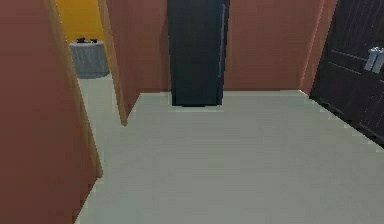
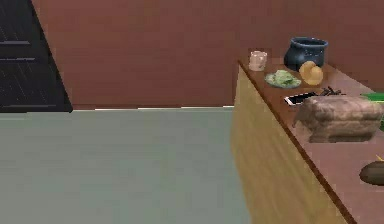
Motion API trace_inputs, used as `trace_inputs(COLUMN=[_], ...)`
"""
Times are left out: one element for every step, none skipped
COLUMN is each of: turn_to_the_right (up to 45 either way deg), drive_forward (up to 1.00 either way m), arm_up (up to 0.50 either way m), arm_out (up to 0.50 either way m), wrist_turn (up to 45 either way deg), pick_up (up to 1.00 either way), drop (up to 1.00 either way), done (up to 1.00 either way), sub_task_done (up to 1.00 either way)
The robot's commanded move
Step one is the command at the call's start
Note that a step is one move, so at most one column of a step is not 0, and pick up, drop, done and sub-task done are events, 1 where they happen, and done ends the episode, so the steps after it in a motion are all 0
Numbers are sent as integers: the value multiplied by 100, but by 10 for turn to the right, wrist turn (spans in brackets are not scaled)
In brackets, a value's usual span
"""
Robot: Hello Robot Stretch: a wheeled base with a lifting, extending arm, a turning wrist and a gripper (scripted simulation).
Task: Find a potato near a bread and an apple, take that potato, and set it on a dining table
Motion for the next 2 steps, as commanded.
trace_inputs(turn_to_the_right=[450,240], drive_forward=[0,0], arm_up=[0,0], arm_out=[0,0], wrist_turn=[0,0], pick_up=[0,0], drop=[0,0], done=[0,0], sub_task_done=[0,0])
